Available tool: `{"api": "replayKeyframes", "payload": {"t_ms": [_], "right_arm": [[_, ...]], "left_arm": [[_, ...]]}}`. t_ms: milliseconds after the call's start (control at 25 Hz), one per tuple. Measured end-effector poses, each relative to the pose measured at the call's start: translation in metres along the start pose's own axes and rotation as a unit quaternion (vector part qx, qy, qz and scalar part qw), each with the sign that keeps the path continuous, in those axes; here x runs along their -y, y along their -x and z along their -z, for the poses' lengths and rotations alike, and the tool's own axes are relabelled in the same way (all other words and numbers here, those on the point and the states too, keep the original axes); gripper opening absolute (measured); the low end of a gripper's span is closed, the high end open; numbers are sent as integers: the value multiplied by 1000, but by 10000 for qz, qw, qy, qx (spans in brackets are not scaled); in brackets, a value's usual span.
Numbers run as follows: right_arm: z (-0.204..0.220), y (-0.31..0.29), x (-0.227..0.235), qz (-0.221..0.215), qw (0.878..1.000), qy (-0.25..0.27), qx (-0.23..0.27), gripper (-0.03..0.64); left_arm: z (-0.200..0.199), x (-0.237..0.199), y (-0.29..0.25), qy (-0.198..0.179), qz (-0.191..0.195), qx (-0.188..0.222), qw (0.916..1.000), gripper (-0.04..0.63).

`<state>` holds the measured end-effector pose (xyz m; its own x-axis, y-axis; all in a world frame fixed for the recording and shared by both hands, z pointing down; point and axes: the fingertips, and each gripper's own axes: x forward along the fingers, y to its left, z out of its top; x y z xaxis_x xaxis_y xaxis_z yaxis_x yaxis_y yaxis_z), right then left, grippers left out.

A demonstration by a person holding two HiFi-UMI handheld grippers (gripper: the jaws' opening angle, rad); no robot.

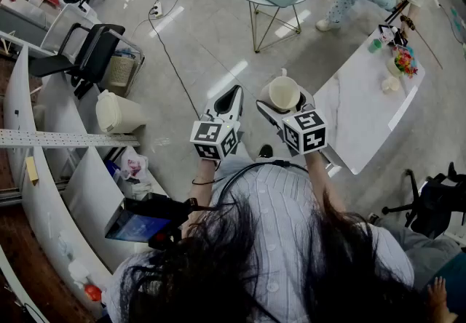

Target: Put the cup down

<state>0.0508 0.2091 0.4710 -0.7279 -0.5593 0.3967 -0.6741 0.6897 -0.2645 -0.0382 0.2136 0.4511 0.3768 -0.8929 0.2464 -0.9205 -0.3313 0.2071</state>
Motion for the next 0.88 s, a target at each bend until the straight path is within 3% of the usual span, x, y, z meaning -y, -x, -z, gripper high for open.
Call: {"api": "replayKeyframes", "payload": {"t_ms": [880], "right_arm": [[-14, -10, 31, 122, 9997, -132, 149, 433]], "left_arm": [[-7, 4, -36, -163, 199, -188, 9995, 17]]}}
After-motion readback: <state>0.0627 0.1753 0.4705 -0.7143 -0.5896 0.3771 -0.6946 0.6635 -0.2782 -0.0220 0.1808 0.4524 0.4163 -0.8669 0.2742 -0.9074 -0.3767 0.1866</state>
